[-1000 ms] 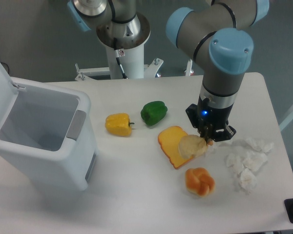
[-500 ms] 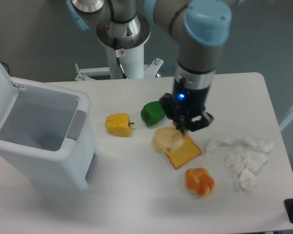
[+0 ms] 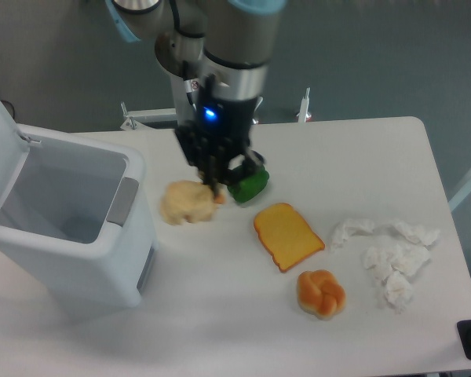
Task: Place the square bread in the trash can
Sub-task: 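Carry the held pale bread over the peppers toward the white trash can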
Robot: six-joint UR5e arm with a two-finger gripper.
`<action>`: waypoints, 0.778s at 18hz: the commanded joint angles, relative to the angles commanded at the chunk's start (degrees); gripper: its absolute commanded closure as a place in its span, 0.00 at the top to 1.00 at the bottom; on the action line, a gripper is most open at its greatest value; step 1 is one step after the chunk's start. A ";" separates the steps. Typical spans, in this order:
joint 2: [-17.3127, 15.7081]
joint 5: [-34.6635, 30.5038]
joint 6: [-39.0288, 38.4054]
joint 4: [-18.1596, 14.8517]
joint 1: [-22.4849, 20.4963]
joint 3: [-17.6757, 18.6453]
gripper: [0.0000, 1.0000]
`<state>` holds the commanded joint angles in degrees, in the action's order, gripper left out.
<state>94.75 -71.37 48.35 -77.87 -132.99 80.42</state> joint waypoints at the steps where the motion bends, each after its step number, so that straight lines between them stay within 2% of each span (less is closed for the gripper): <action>1: -0.26 0.00 -1.58 0.17 1.23 0.09 0.18; 6: -0.27 0.00 -5.89 0.35 5.89 0.35 0.19; 11: 0.17 -0.09 -6.25 0.70 8.27 1.67 0.28; 12: 0.26 -0.09 -6.16 0.79 8.36 2.10 0.31; 14: 0.87 -0.09 -6.07 0.79 9.33 2.29 0.46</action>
<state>95.62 -71.46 42.28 -77.08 -123.67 82.71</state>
